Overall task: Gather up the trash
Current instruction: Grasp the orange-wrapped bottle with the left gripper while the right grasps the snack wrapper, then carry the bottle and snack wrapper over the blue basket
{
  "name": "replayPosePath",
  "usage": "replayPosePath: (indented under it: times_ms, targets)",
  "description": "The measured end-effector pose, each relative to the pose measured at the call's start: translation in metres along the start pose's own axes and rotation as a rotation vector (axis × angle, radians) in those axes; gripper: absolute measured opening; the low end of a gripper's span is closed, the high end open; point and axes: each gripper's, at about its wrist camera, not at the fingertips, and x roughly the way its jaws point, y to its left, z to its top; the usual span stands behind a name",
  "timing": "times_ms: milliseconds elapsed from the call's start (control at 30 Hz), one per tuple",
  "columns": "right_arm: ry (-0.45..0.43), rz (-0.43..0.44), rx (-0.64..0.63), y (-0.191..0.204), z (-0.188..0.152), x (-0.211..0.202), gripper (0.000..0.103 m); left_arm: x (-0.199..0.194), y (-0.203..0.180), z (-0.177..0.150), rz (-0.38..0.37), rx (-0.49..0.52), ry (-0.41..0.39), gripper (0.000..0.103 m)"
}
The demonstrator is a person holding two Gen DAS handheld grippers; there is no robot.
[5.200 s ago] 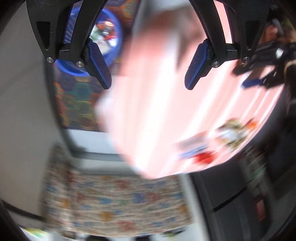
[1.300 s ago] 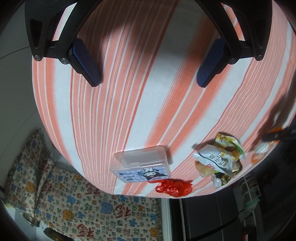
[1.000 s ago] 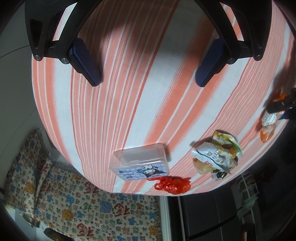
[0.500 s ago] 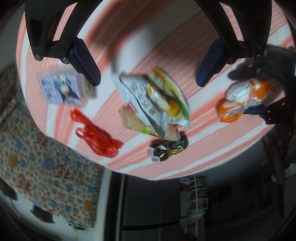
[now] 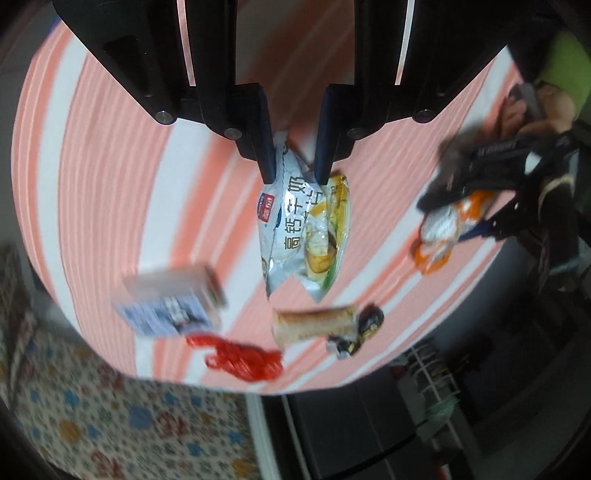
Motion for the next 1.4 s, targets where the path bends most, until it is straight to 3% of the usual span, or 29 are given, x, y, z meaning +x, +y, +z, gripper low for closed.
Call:
replayPosePath:
  times_ms: [100, 200, 333, 400, 467, 567, 600, 667, 733, 800, 1067, 1400]
  targets:
    - [0.000, 0.005, -0.021, 0.001, -0.004, -0.004, 0.027, -0.002, 0.002, 0.000, -0.033, -0.009, 0.000, 0.072]
    - [-0.011, 0.014, -0.021, -0.003, -0.007, -0.004, 0.050, -0.007, 0.009, 0.001, -0.123, -0.031, 0.006, 0.072]
    - [-0.048, 0.033, -0.028, -0.001, -0.001, -0.006, 0.054, -0.014, 0.015, 0.003, -0.180, -0.061, 0.014, 0.072]
    - [-0.075, 0.032, -0.033, 0.002, 0.004, -0.008, 0.063, -0.013, 0.017, 0.006, -0.204, -0.067, 0.029, 0.072]
    - [-0.096, 0.021, -0.041, 0.004, 0.009, -0.007, 0.069, -0.008, 0.016, 0.009, -0.211, -0.060, 0.054, 0.072]
    - [-0.083, 0.043, -0.030, 0.002, 0.015, 0.004, 0.070, -0.002, 0.015, 0.014, -0.201, -0.047, 0.084, 0.072]
    - [-0.072, 0.056, -0.026, 0.000, 0.016, 0.008, 0.067, -0.001, 0.015, 0.015, -0.195, -0.037, 0.085, 0.072]
    - [-0.052, 0.063, -0.018, -0.001, 0.015, 0.016, 0.047, -0.002, 0.014, 0.017, -0.173, -0.019, 0.085, 0.071]
    - [-0.061, 0.071, 0.002, -0.003, 0.013, 0.014, 0.029, -0.007, 0.015, 0.017, -0.158, -0.010, 0.064, 0.042]
    - [-0.073, 0.068, 0.010, -0.003, 0.010, 0.006, 0.022, -0.010, 0.019, 0.016, -0.173, -0.034, 0.057, 0.043]
    - [-0.118, 0.037, 0.042, -0.012, -0.005, -0.025, 0.019, -0.032, -0.002, 0.011, -0.243, -0.075, -0.001, 0.042]
    - [-0.164, 0.000, 0.123, -0.047, -0.030, -0.069, 0.019, -0.037, -0.087, 0.029, -0.368, -0.011, -0.016, 0.042]
